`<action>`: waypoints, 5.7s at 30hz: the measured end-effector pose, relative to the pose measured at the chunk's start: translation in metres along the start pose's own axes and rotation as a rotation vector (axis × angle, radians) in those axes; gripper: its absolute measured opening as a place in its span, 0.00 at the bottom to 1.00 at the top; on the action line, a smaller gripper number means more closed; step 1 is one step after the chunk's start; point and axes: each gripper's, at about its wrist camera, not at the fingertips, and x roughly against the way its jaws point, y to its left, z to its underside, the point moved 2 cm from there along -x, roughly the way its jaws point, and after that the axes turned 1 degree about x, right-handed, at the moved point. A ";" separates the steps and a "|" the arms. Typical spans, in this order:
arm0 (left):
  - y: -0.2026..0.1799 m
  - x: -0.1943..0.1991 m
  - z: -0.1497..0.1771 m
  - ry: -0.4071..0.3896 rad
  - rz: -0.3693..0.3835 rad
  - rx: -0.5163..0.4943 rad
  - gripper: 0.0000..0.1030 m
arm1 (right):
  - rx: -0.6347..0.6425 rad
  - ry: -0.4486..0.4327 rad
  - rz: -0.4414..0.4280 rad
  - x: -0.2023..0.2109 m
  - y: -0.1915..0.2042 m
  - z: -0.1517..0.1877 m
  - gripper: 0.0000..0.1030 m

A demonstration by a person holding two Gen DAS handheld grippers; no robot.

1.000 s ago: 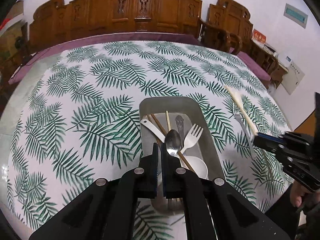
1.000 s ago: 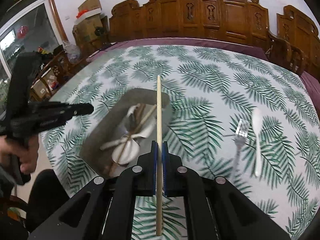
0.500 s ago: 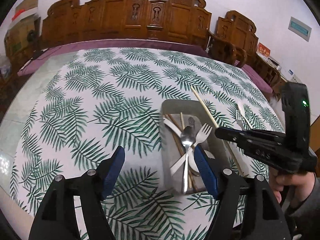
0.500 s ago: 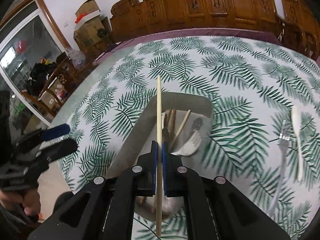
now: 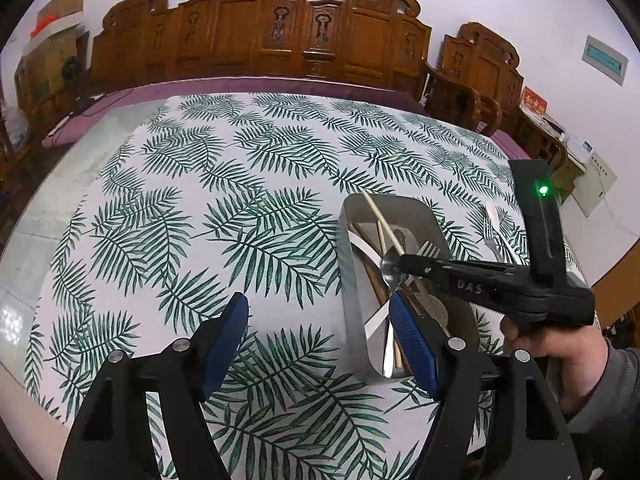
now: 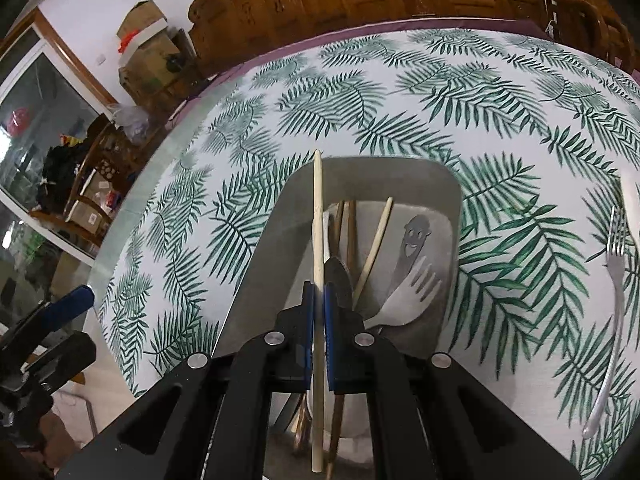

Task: Organize utensils
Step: 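Lower the chopstick into the tray and open the right tool while the left tool releases the spoon, then move both open tools toward the metal fork and white plastic spoon, then grasp the metal fork with the left tool while the right tool grasps the white spoon, then carry the metal fork over the tray and lower it in with the left tool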

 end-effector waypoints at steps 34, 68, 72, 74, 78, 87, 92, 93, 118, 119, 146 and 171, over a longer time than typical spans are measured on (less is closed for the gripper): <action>-0.079 -0.011 -0.012 -0.018 0.058 -0.063 0.81 | 0.191 -0.158 0.176 0.124 -0.082 0.029 0.09; -0.194 -0.103 -0.034 0.083 0.124 -0.172 0.81 | 0.162 0.008 0.339 0.063 -0.238 -0.008 0.19; -0.201 -0.109 -0.033 0.092 0.124 -0.180 0.81 | 0.189 0.020 0.361 0.061 -0.238 -0.008 0.16; -0.204 -0.112 -0.033 0.096 0.124 -0.186 0.81 | 0.191 0.026 0.366 0.063 -0.239 -0.007 0.09; -0.212 -0.114 -0.032 0.101 0.126 -0.196 0.81 | 0.187 0.041 0.351 0.068 -0.244 -0.003 0.08; -0.234 -0.132 -0.027 0.132 0.126 -0.216 0.81 | 0.127 0.003 0.325 0.104 -0.264 0.023 0.08; -0.251 -0.149 -0.024 0.163 0.130 -0.236 0.81 | 0.107 -0.008 0.332 0.116 -0.274 0.038 0.08; -0.256 -0.154 -0.023 0.174 0.134 -0.241 0.81 | 0.102 -0.012 0.334 0.119 -0.276 0.040 0.08; -0.294 -0.211 -0.015 0.250 0.096 -0.338 0.11 | 0.049 -0.050 0.297 0.142 -0.272 0.065 0.08; -0.293 -0.210 -0.014 0.253 0.097 -0.338 0.10 | 0.049 -0.048 0.294 0.142 -0.270 0.066 0.08; -0.229 -0.114 -0.030 0.151 0.121 -0.265 0.06 | 0.091 -0.073 0.247 0.154 -0.190 0.069 0.08; -0.126 -0.049 -0.048 0.052 0.064 -0.158 0.06 | 0.142 -0.085 0.184 0.134 -0.122 0.059 0.08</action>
